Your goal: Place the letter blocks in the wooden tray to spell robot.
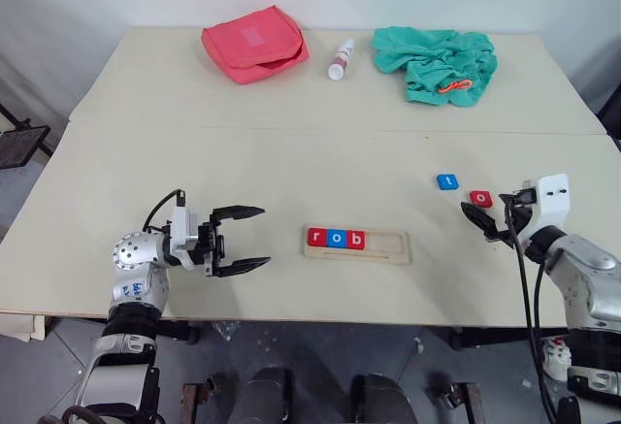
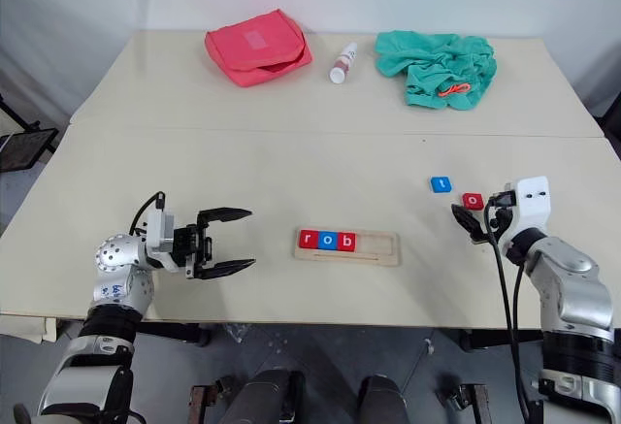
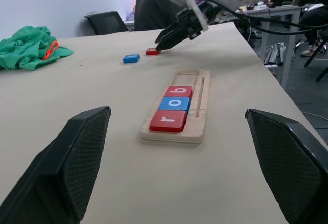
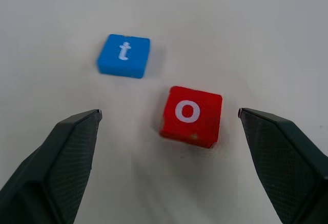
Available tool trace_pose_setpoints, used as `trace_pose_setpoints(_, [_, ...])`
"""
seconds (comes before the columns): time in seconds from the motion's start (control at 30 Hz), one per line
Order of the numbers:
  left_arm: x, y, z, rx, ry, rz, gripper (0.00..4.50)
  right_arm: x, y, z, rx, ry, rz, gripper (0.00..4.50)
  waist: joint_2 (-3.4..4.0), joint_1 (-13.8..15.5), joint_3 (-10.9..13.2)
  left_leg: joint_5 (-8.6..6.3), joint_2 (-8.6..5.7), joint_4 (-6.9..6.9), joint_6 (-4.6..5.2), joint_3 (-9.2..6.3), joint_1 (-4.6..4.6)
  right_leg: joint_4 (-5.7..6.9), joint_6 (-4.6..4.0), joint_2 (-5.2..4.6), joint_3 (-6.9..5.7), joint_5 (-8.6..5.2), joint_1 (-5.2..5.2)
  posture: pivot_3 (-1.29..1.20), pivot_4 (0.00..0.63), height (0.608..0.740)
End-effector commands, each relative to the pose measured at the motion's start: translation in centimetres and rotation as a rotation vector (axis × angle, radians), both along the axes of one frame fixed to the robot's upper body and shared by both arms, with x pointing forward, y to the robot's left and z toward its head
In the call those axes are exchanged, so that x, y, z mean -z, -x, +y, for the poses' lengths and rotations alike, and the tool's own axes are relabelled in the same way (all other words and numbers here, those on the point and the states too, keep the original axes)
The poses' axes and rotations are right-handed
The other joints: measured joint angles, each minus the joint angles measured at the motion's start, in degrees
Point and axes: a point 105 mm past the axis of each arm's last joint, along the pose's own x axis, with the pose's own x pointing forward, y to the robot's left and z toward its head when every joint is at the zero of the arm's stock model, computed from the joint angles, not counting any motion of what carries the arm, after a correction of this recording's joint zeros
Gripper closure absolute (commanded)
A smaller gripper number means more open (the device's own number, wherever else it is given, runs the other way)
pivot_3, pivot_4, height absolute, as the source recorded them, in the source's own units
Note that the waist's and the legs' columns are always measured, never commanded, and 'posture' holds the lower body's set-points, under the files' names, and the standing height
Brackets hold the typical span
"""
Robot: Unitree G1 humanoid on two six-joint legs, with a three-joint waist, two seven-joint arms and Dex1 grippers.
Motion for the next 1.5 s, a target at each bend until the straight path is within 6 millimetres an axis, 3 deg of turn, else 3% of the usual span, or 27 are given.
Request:
trace_pose_setpoints(0.03, [-0.6,0.7,0.5,0.017,-0.002,-0.039,0.00,-0.1,-0.7,-0.1,0.033,0.009,-0.028,0.04,0.00,-0.2,0.0,0.00,0.02,0.00,0.00,0.01,0.01,0.00,0.00,0.01,-0.01,0.00,0.01,0.00,0.150,0.740])
trace_pose_setpoints(0.27, [-0.6,0.7,0.5,0.007,-0.002,-0.039,0.00,1.5,-1.0,0.2,0.056,-0.016,0.005,0.04,0.00,-0.4,0.0,0.00,0.02,0.05,0.00,0.00,0.01,0.01,0.00,0.01,-0.01,0.00,0.02,0.00,0.150,0.740])
trace_pose_setpoints(0.4, [-0.6,0.6,0.5,0.009,0.000,-0.040,0.00,2.3,-1.2,0.2,0.085,-0.030,0.009,0.86,-0.01,-0.8,0.0,0.00,0.02,0.05,0.00,0.00,0.02,0.02,0.00,0.01,-0.01,0.00,0.03,0.00,0.150,0.740])
trace_pose_setpoints(0.6, [-0.7,0.5,0.2,0.017,0.000,-0.040,0.00,2.1,-1.4,0.4,0.107,-0.035,-0.018,2.89,0.00,-1.4,0.0,0.00,0.06,0.03,-0.01,-0.01,0.04,0.04,0.00,0.03,-0.02,0.00,0.03,0.00,0.150,0.740])
trace_pose_setpoints(0.63, [-0.7,0.4,0.2,0.018,0.001,-0.040,0.00,2.0,-1.4,0.5,0.104,-0.034,-0.026,3.06,-0.01,-1.3,0.0,0.00,0.06,0.03,-0.01,-0.01,0.04,0.05,0.00,0.03,-0.02,0.00,0.03,0.00,0.150,0.740])
trace_pose_setpoints(0.8, [-0.7,0.4,0.2,0.029,0.001,-0.035,0.00,-0.1,0.8,2.5,0.070,-0.048,-0.097,3.05,0.00,-1.1,0.0,0.00,0.05,0.01,-0.01,-0.05,0.03,0.06,0.00,0.02,0.00,0.00,0.00,0.00,0.150,0.740])
trace_pose_setpoints(1.07, [-0.6,0.5,0.6,0.043,-0.014,-0.019,0.00,0.1,6.2,5.6,0.081,-0.075,-0.061,3.05,0.01,-1.1,0.0,0.00,0.01,-0.03,-0.01,0.00,0.05,0.16,0.00,0.01,0.11,0.00,-0.05,0.00,0.150,0.740])
trace_pose_setpoints(1.37, [-0.7,0.2,0.0,0.065,-0.011,-0.016,0.00,0.9,7.4,6.9,0.111,-0.121,-0.035,3.05,0.01,-1.1,0.0,0.00,-0.02,-0.02,-0.01,-0.01,0.07,0.18,0.00,0.02,0.20,0.00,-0.06,0.00,0.150,0.740])
trace_pose_setpoints(1.5, [-0.7,0.2,0.0,0.068,-0.011,-0.017,0.00,0.9,7.8,7.3,0.100,-0.122,-0.049,1.63,0.01,-1.1,0.0,0.00,-0.02,-0.08,-0.01,0.00,0.09,0.18,0.00,0.02,0.21,0.00,-0.06,0.00,0.150,0.740])
